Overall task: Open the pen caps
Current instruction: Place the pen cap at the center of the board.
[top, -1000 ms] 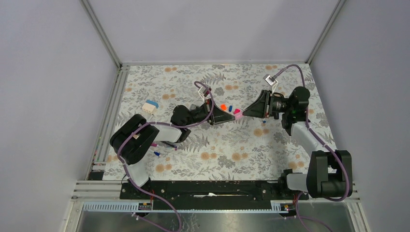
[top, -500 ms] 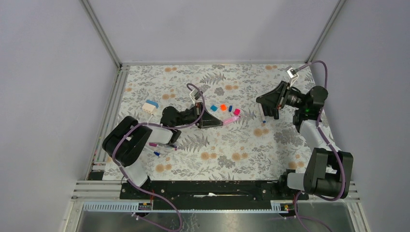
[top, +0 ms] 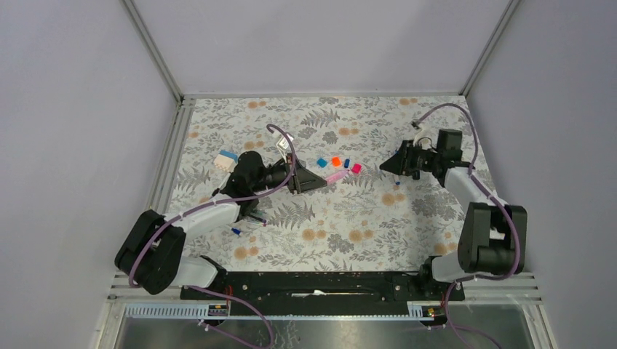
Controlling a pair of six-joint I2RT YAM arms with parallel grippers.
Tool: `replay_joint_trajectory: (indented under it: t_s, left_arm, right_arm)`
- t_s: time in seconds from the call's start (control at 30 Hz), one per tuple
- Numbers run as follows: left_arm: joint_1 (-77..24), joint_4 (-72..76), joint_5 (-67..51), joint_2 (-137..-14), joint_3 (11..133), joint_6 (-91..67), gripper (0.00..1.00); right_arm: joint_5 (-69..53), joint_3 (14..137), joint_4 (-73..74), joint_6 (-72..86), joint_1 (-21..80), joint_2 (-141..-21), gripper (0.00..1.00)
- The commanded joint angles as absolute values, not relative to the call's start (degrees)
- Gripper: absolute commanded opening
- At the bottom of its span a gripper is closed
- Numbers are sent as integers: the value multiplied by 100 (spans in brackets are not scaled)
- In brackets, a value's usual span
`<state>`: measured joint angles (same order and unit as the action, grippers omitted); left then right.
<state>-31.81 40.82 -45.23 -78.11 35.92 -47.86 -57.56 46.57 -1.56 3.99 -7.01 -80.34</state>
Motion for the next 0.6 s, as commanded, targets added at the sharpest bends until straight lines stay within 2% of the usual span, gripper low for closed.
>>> replay_joint_trajectory:
  t_s: [0.0, 0.3, 0.57]
  left_arm:
    - [-3164, 3674, -3676, -7430, 3438, -3867, 0]
    - [-3164, 3569, -3409, -7280, 3256, -3625, 0]
    - [-3164, 3595, -3412, -7371, 3267, -3586, 0]
  right_arm:
    - [-4492, 5303, 1132, -1006, -91, -8715, 7]
    - [-3521, 6385, 1817, -1409, 440, -10068, 12]
    - [-3200, 7006, 2110, -1472, 740, -10838, 17]
